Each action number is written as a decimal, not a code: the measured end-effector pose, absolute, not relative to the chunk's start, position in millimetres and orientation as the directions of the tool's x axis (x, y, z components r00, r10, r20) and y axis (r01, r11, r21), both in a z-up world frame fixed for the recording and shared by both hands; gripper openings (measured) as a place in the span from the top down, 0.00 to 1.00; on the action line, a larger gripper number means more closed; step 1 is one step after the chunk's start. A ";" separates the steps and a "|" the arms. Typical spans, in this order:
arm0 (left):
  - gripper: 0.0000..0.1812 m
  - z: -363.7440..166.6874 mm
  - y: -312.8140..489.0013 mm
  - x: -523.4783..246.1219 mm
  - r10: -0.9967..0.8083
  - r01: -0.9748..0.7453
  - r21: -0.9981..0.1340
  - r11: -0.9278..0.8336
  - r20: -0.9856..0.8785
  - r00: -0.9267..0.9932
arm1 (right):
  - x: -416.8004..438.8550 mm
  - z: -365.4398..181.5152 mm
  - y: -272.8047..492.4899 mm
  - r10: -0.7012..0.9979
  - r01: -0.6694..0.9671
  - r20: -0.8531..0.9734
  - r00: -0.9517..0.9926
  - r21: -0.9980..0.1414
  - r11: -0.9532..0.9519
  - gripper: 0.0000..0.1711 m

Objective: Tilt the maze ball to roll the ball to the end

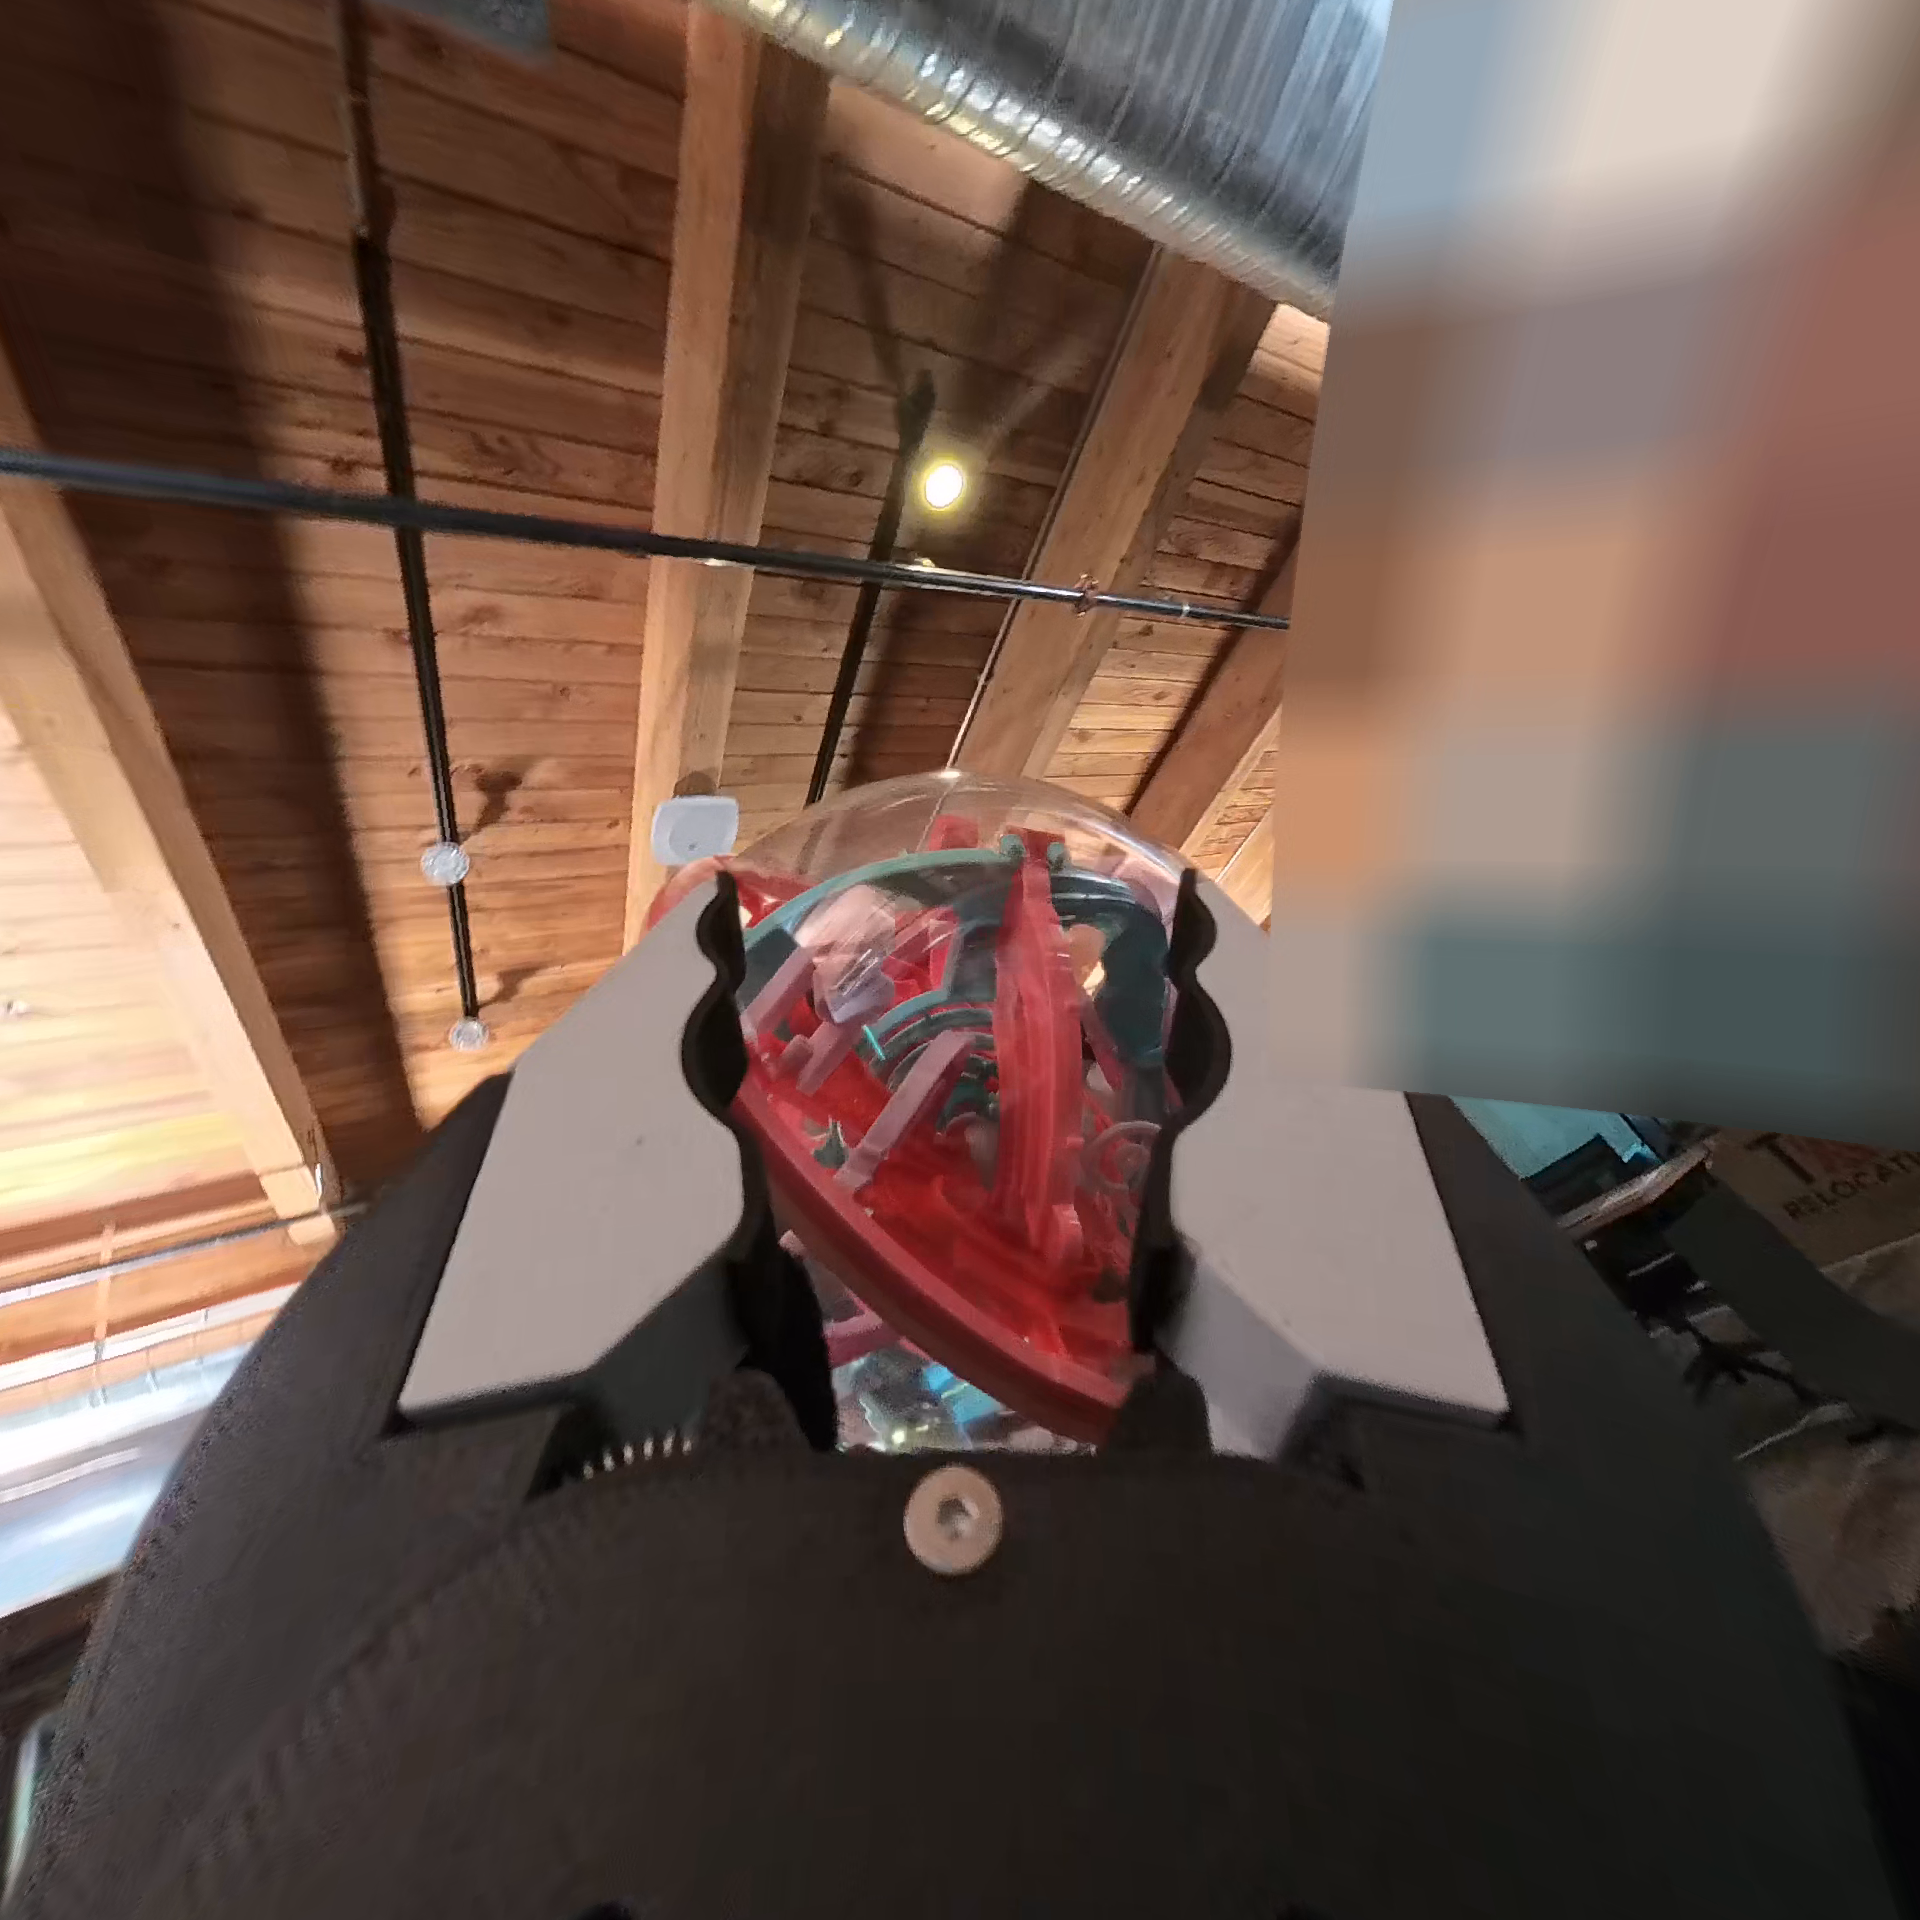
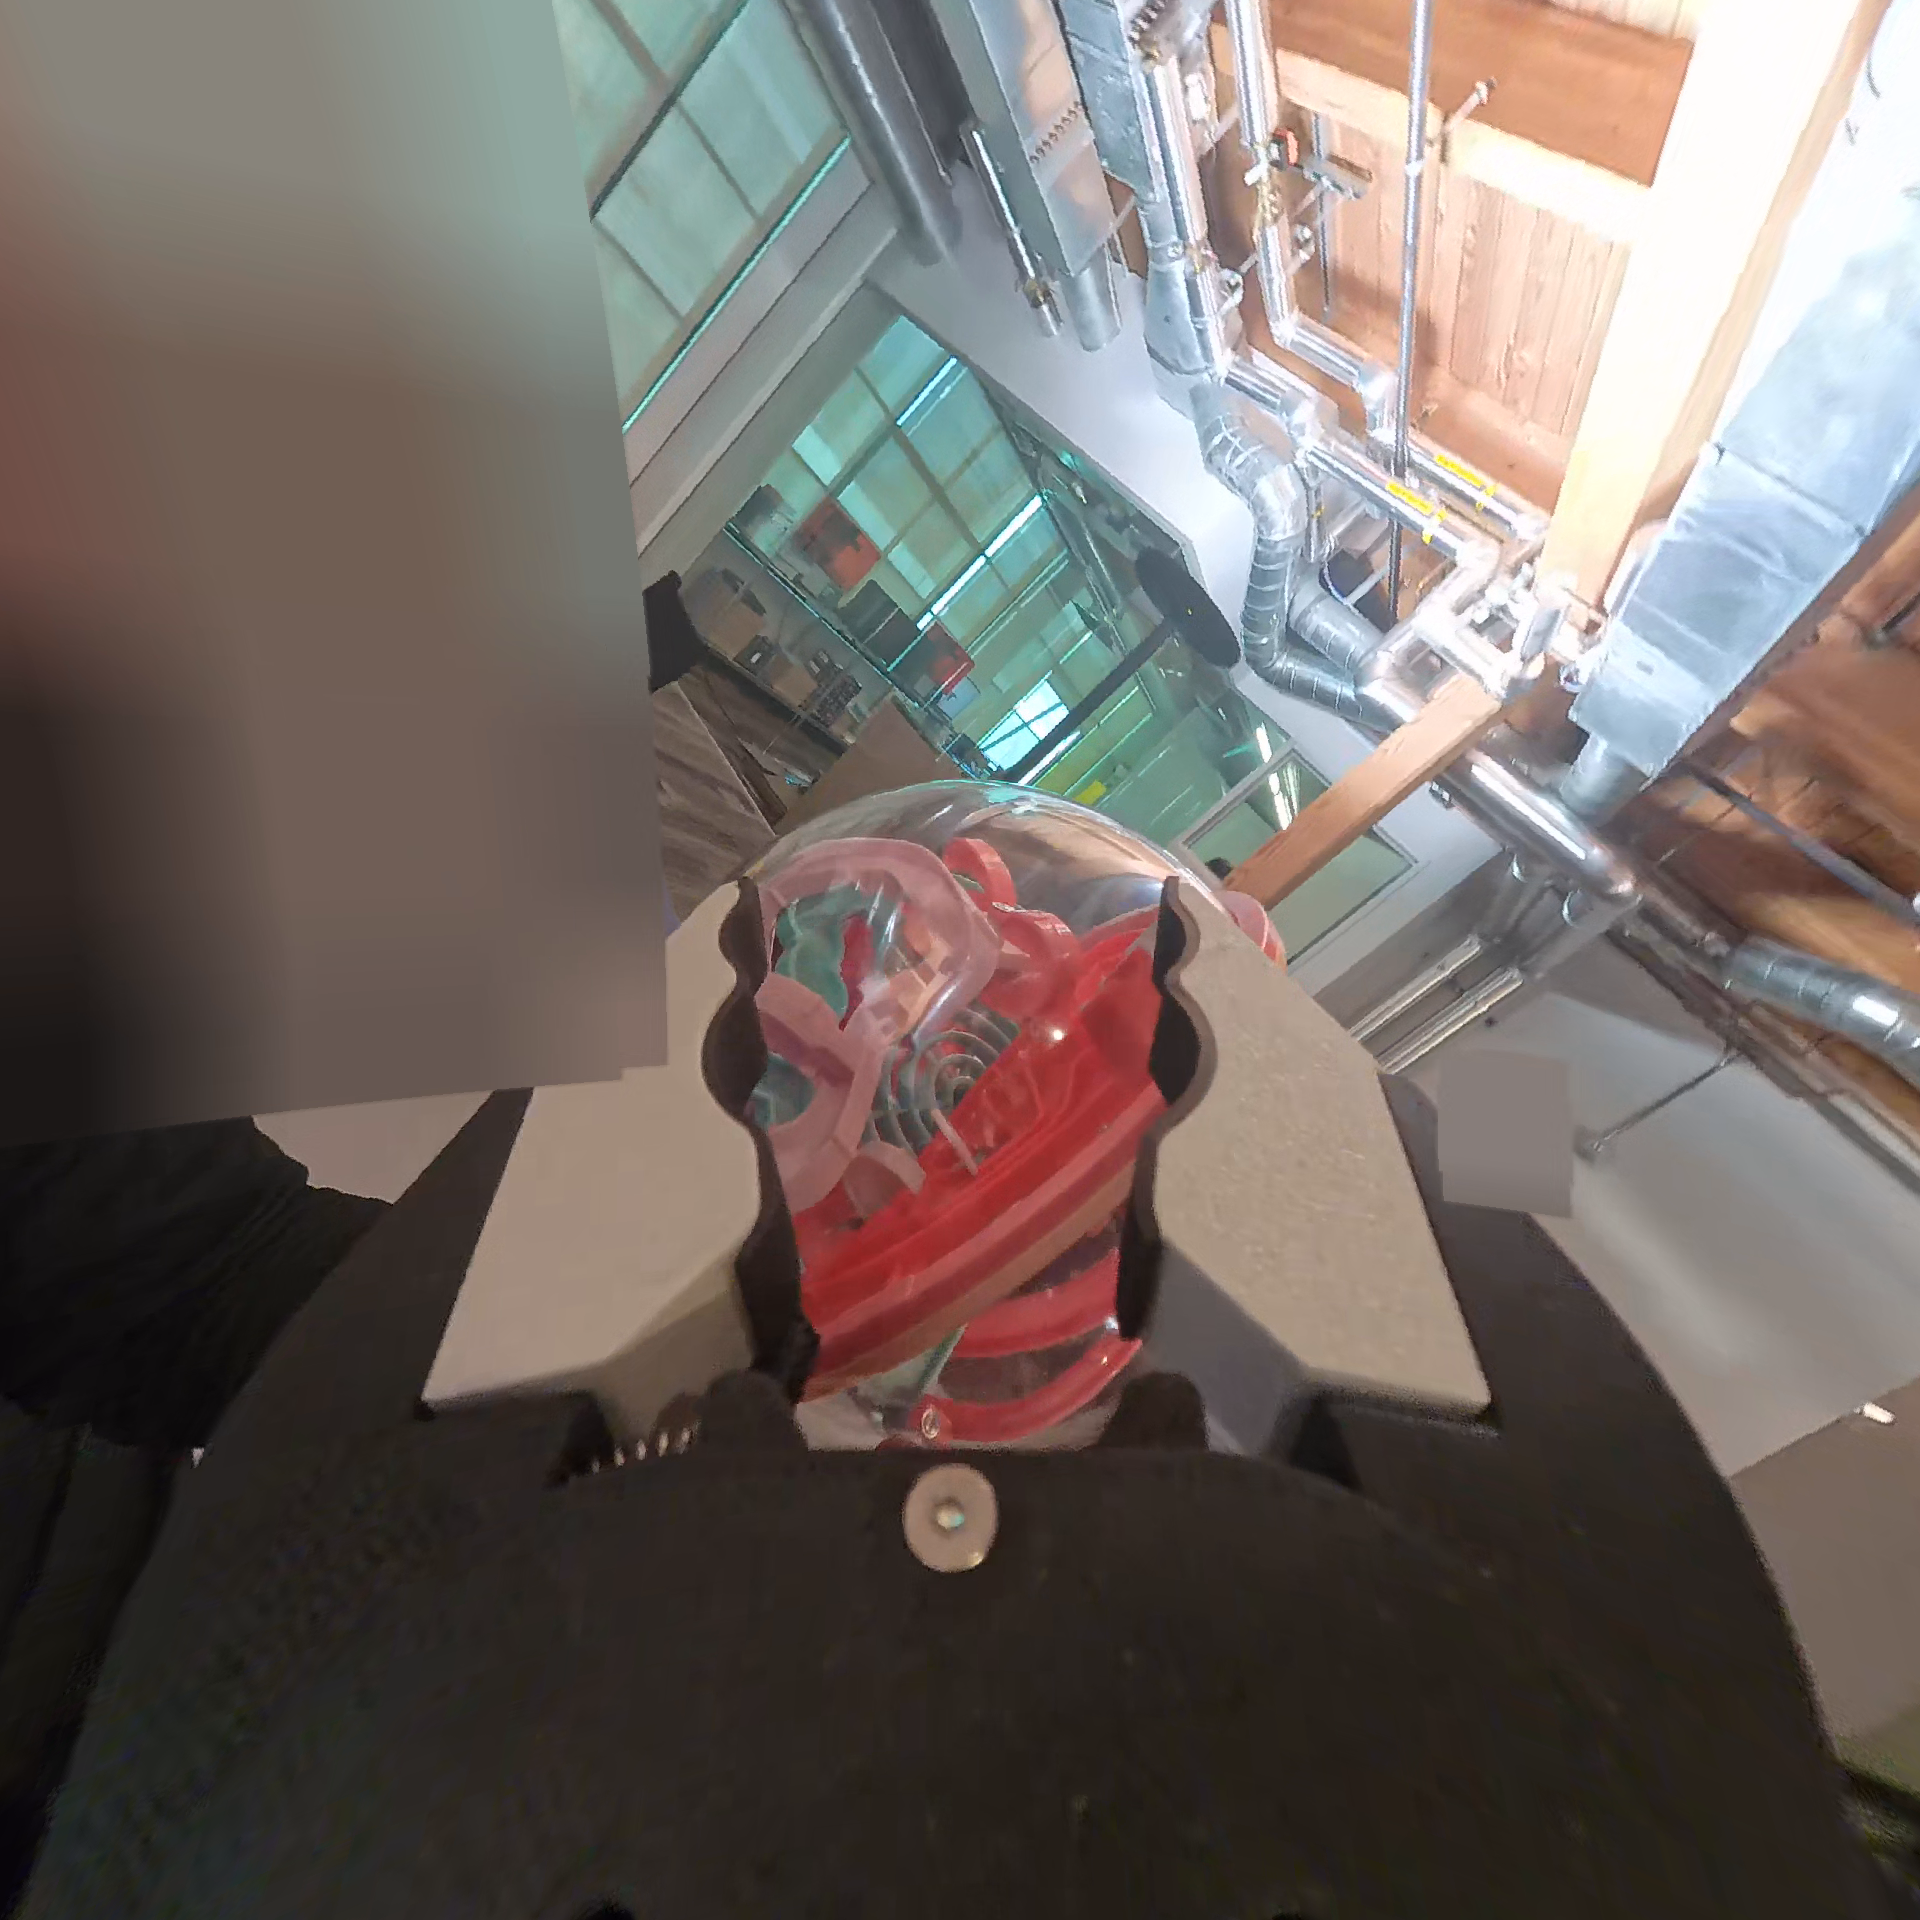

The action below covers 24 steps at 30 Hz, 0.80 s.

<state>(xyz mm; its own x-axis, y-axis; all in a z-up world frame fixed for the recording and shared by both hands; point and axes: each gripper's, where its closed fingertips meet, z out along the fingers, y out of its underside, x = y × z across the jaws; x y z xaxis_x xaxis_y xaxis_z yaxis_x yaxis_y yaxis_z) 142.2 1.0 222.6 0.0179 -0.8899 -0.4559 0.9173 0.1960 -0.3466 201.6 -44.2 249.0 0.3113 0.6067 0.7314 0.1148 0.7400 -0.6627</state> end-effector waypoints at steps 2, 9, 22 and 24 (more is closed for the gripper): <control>0.56 228.9 -20.1 134.9 -0.867 0.920 -0.323 0.223 -0.498 0.035 | 194.3 253.7 -64.9 0.574 0.123 0.765 0.292 -0.626 0.770 0.57; 0.56 235.8 -4.9 137.3 -0.890 0.920 -0.342 0.190 -0.456 0.014 | 196.9 262.0 -52.3 0.607 0.108 0.733 0.305 -0.660 0.743 0.58; 0.56 196.5 66.7 164.1 -0.971 0.901 -0.431 0.038 -0.229 -0.068 | 226.5 226.2 25.8 0.738 0.072 0.558 0.379 -0.813 0.577 0.60; 0.56 188.4 71.9 165.3 -0.976 0.902 -0.430 0.026 -0.206 -0.070 | 226.8 220.0 30.6 0.746 0.078 0.548 0.378 -0.822 0.564 0.61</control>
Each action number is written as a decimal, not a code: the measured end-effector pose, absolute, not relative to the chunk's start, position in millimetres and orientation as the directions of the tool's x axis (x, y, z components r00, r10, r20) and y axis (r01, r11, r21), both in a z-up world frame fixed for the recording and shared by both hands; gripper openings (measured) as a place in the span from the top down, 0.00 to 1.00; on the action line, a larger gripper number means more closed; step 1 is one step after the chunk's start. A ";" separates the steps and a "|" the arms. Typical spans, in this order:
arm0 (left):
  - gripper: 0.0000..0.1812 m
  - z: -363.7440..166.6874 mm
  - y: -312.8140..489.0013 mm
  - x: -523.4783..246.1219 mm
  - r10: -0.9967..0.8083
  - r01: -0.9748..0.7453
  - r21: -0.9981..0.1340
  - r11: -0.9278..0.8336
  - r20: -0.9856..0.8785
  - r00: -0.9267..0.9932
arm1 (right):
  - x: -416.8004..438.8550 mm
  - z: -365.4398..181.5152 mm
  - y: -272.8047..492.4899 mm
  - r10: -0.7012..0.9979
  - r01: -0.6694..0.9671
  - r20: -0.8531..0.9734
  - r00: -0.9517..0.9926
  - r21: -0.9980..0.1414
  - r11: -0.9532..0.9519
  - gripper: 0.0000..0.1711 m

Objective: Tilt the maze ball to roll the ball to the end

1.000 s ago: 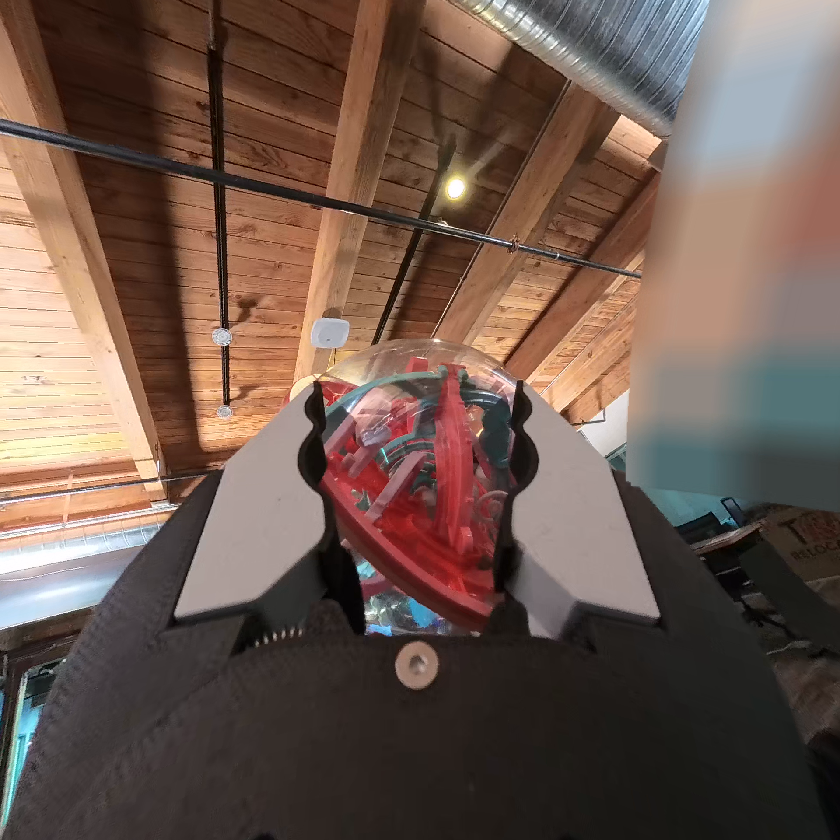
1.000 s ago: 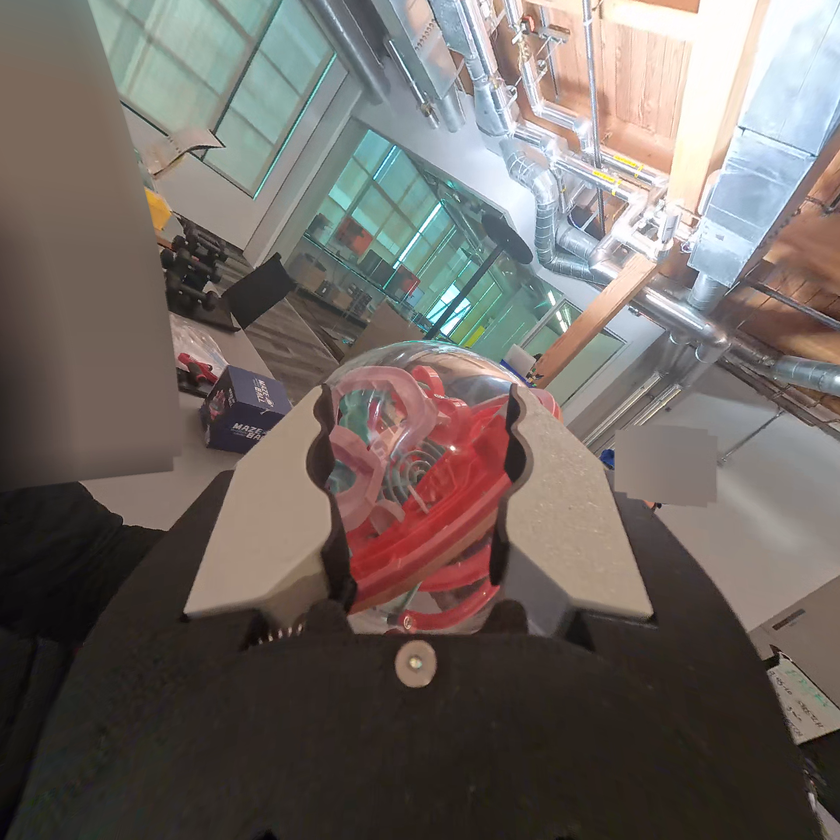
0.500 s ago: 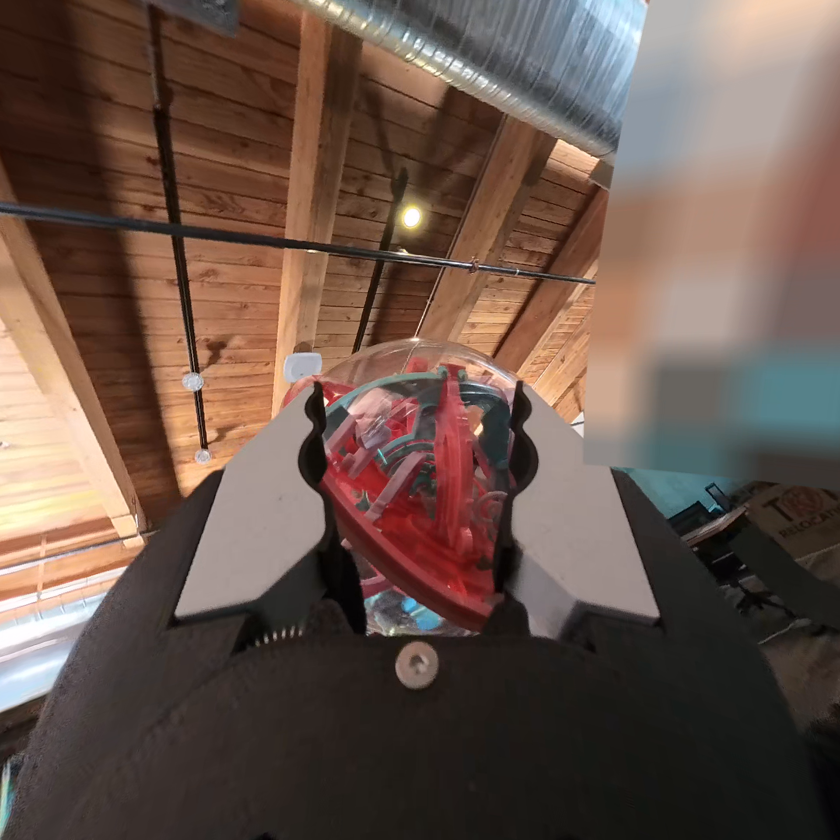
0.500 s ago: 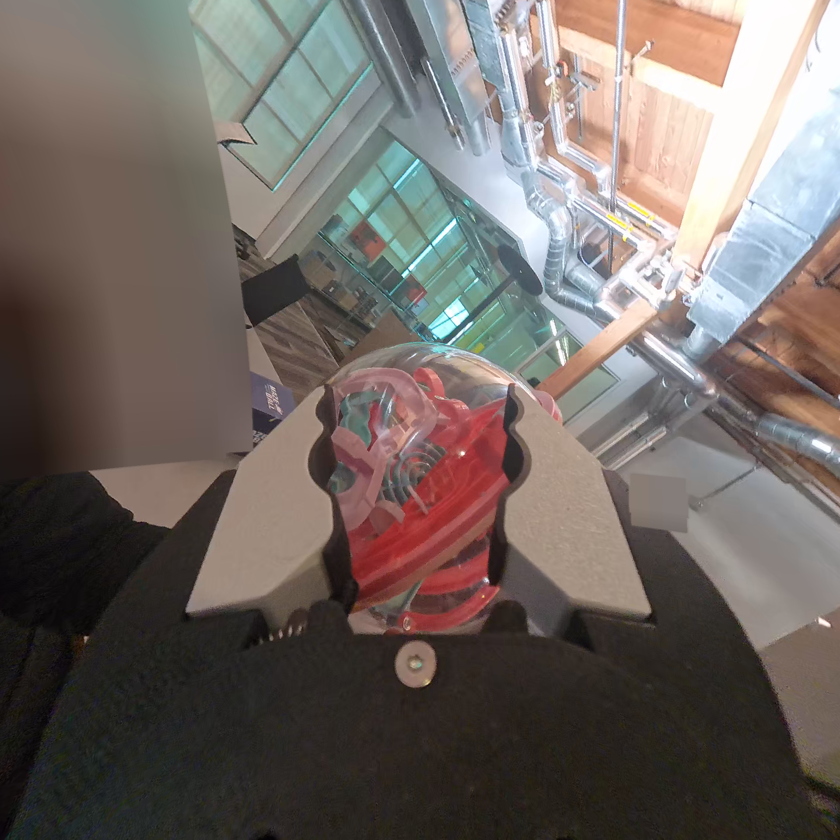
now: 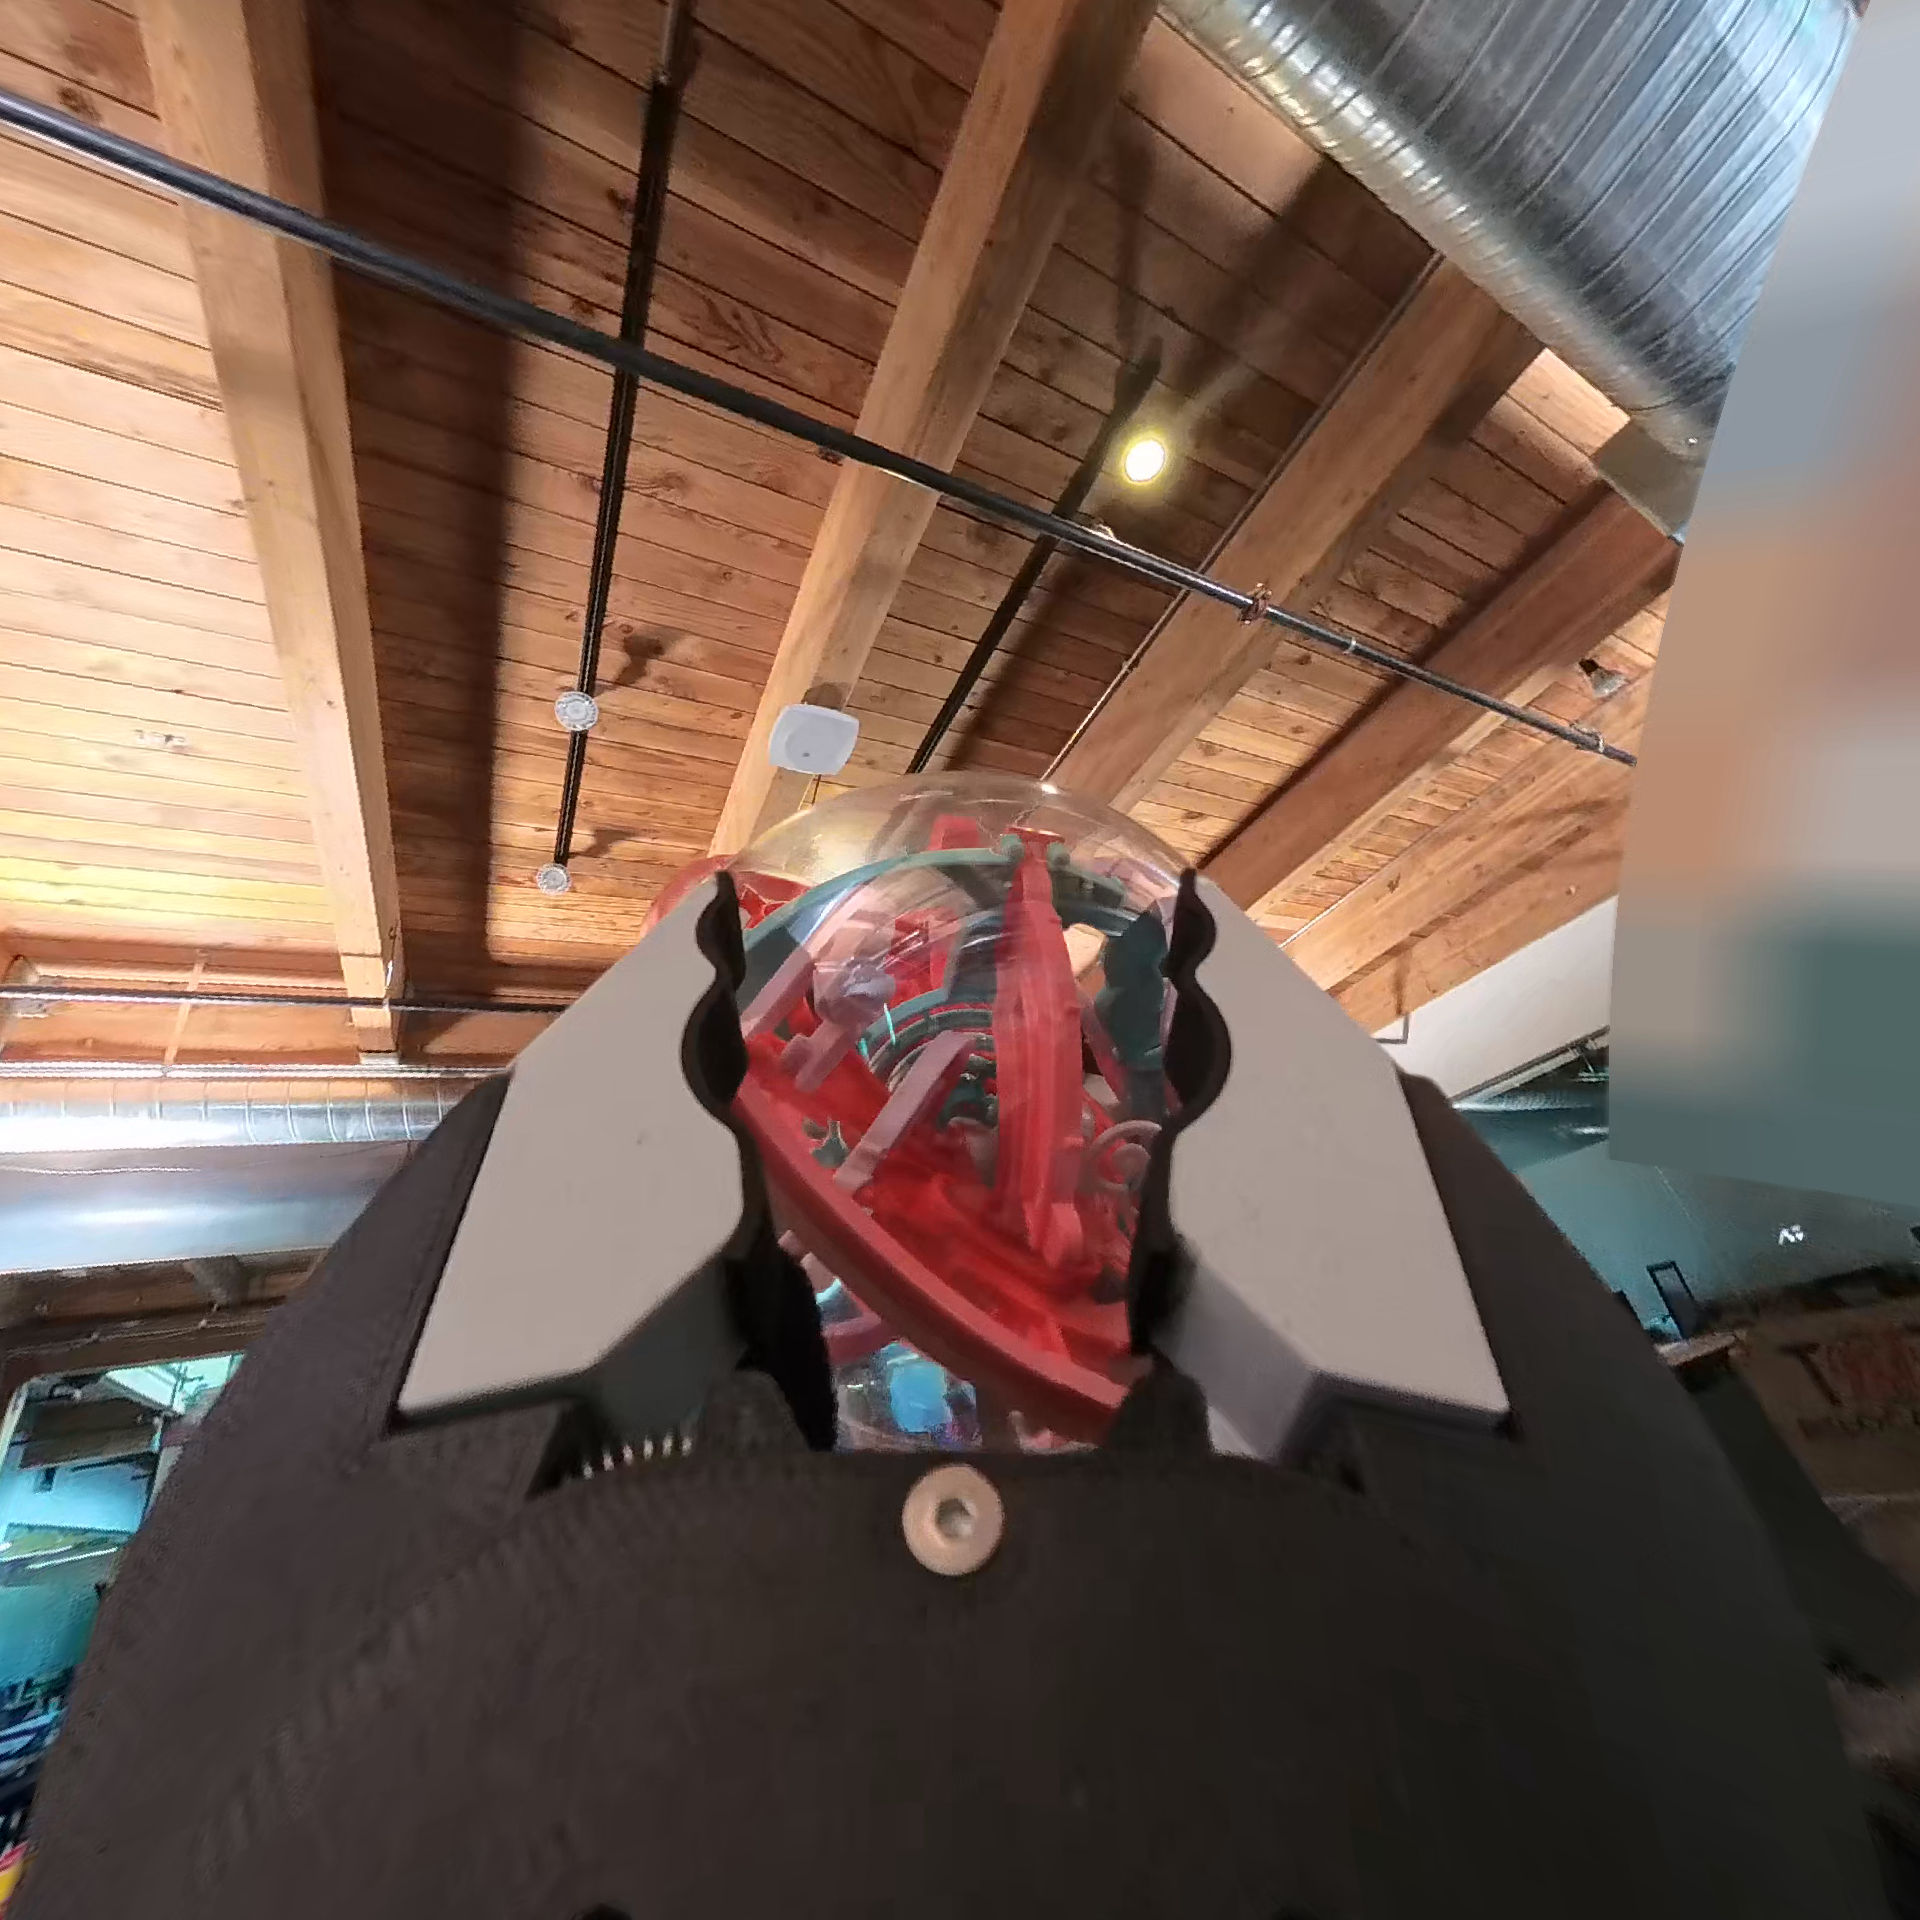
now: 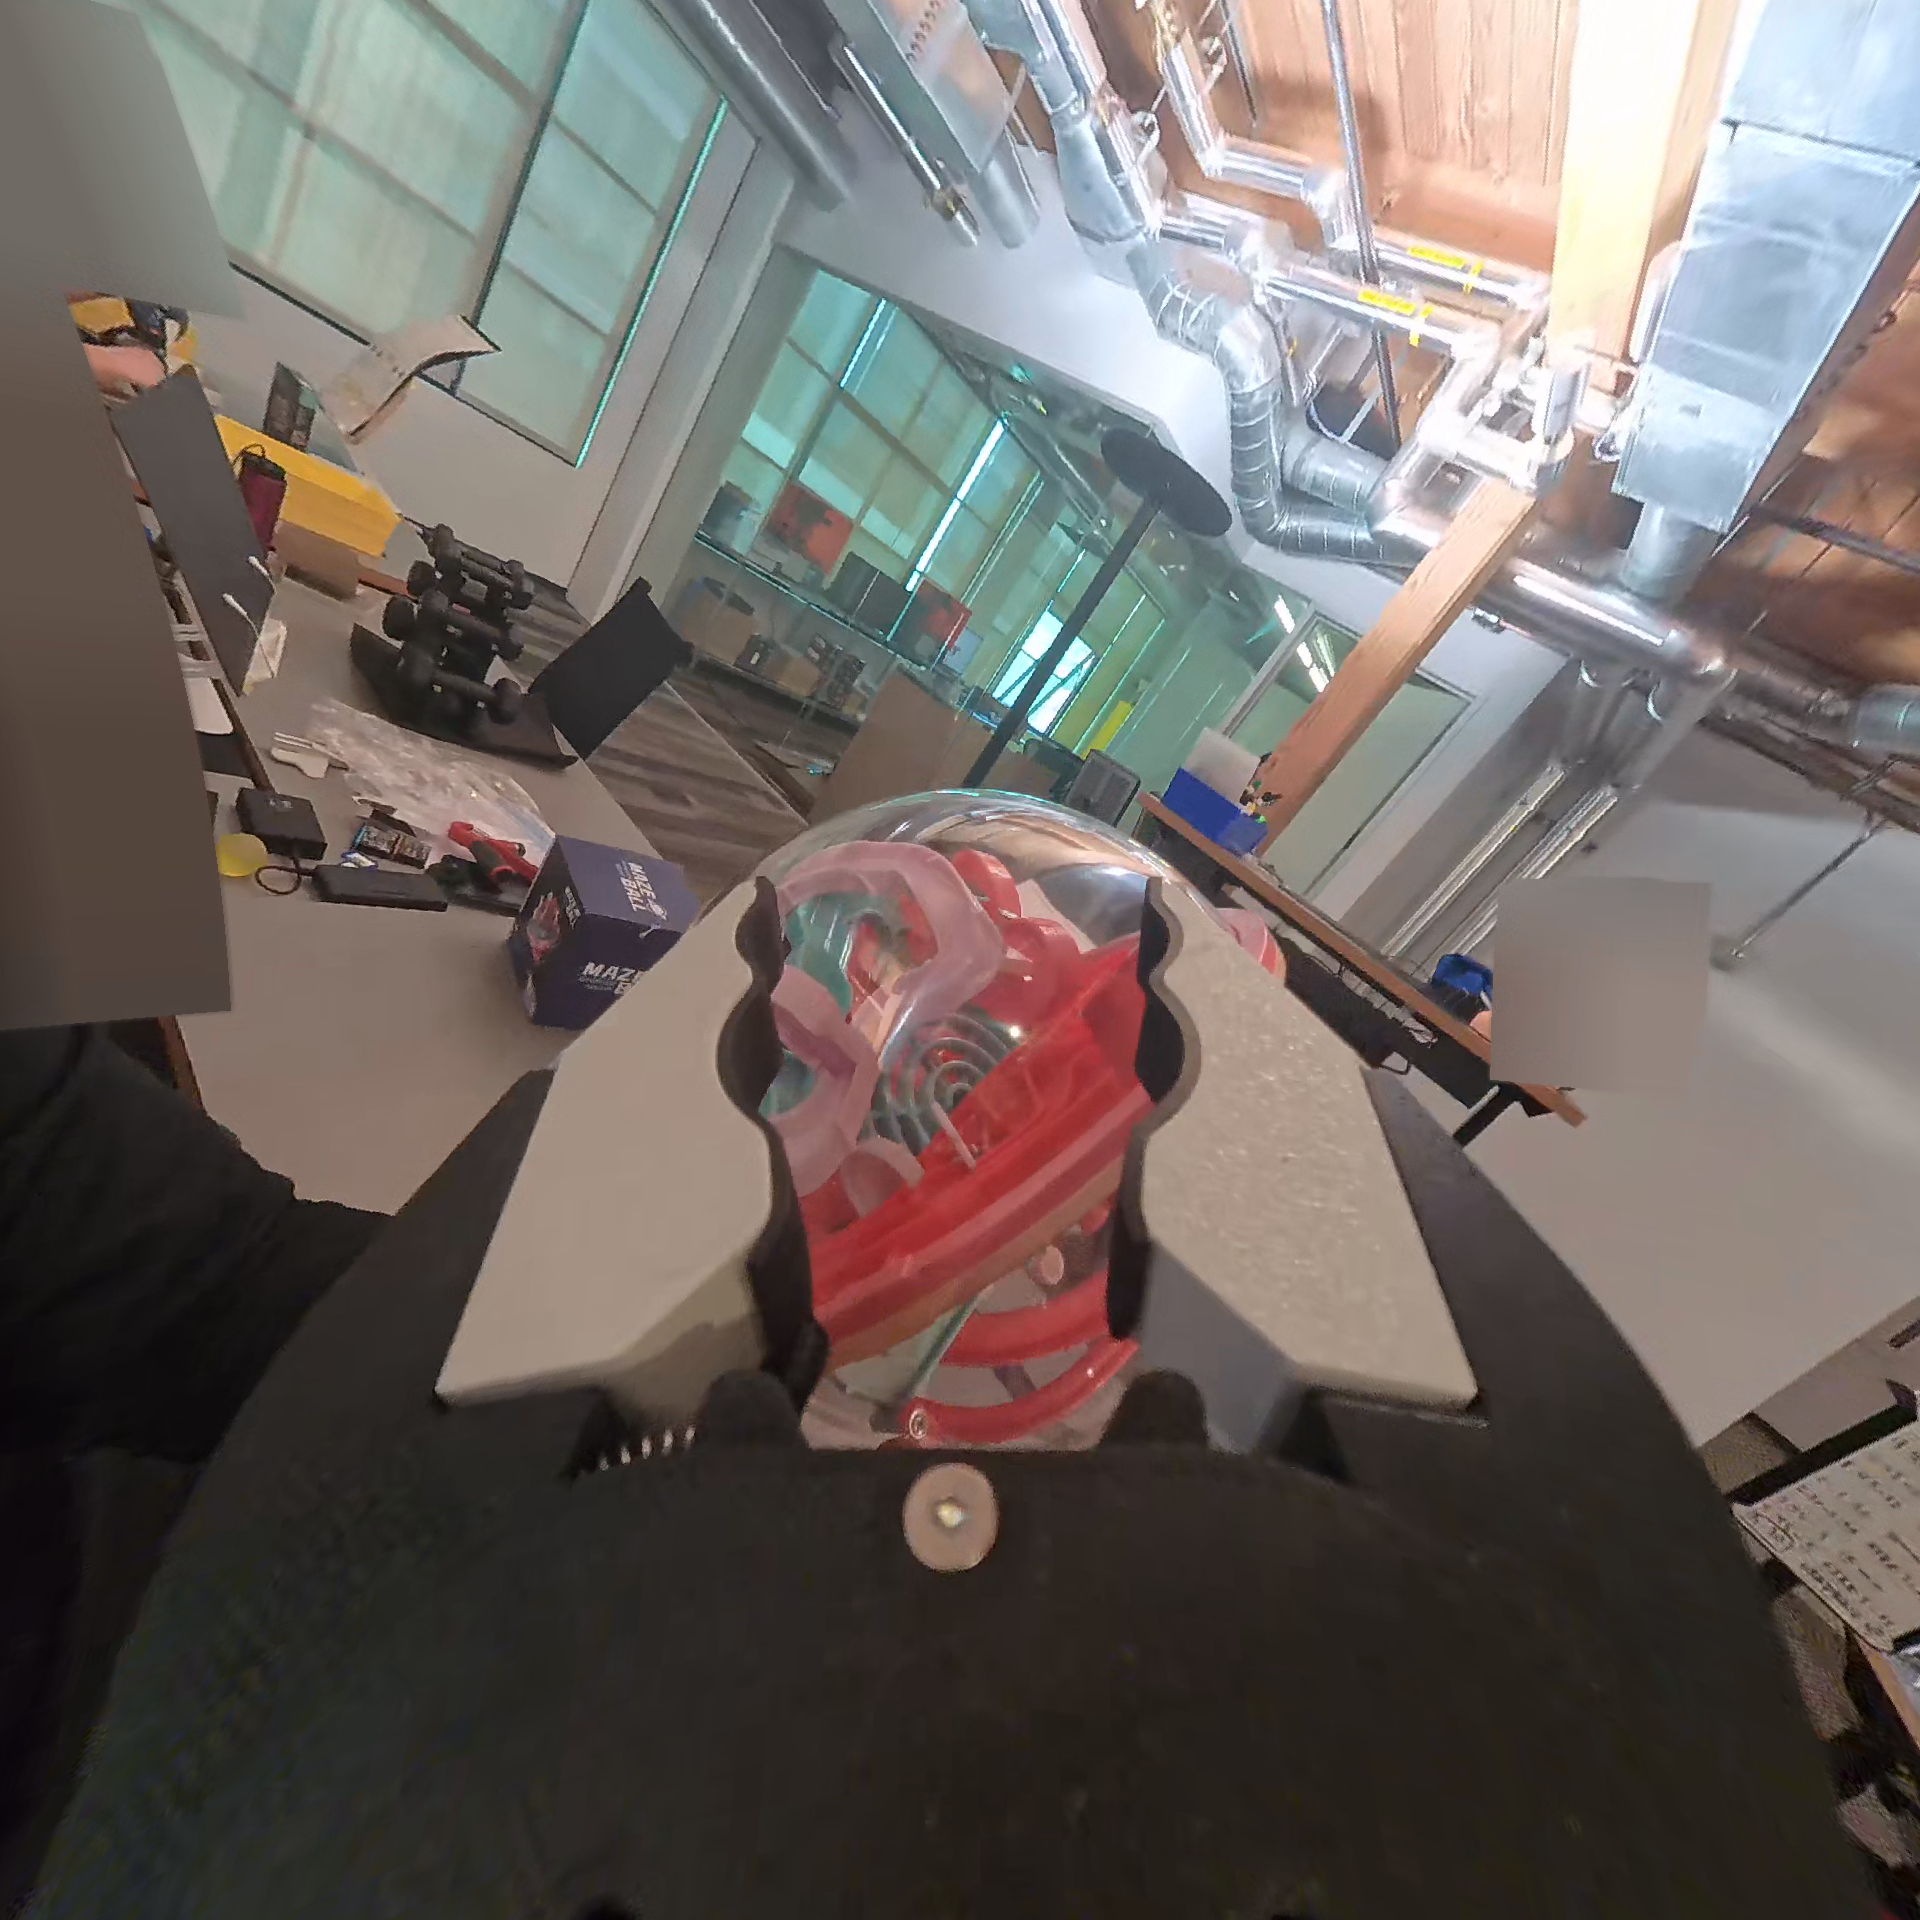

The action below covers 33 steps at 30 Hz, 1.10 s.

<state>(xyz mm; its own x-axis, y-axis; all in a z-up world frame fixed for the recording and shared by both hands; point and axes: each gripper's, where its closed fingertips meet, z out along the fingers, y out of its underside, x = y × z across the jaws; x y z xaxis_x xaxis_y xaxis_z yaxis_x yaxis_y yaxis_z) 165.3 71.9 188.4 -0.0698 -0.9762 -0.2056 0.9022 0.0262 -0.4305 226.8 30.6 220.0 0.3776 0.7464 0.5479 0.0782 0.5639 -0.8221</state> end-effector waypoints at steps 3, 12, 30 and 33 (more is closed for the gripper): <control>0.56 181.8 77.7 162.6 -0.978 0.908 -0.419 -0.005 -0.188 -0.092 | 223.3 215.2 33.8 0.744 0.096 0.555 0.372 -0.820 0.564 0.62; 0.56 209.6 27.5 142.7 -0.933 0.922 -0.367 0.121 -0.359 -0.020 | 205.2 241.7 -20.2 0.656 0.096 0.689 0.310 -0.709 0.699 0.63; 0.56 136.9 158.2 183.6 -0.993 0.873 -0.474 -0.109 0.020 -0.113 | 248.1 175.9 122.2 0.846 0.032 0.345 0.407 -0.931 0.364 0.64; 0.56 137.6 159.0 183.3 -0.994 0.875 -0.474 -0.102 0.015 -0.108 | 247.8 176.2 122.9 0.847 0.036 0.351 0.400 -0.929 0.368 0.64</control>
